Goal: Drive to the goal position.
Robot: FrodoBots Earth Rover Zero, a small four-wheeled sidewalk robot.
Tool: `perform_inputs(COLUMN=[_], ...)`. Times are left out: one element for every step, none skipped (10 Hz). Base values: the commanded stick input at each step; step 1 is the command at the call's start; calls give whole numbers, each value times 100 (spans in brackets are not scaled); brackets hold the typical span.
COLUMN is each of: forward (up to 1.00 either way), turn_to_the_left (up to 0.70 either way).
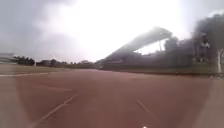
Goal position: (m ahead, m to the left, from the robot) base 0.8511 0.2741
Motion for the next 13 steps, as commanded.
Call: perform_inputs(forward=[70, 70, 70, 70, 70, 70, 70, 70, 70, 70, 70, 70, 70], turn_to_the_left=[0, 0, 0, 0, 0, 0, 0, 0, 0, 0, 0, 0, 0])
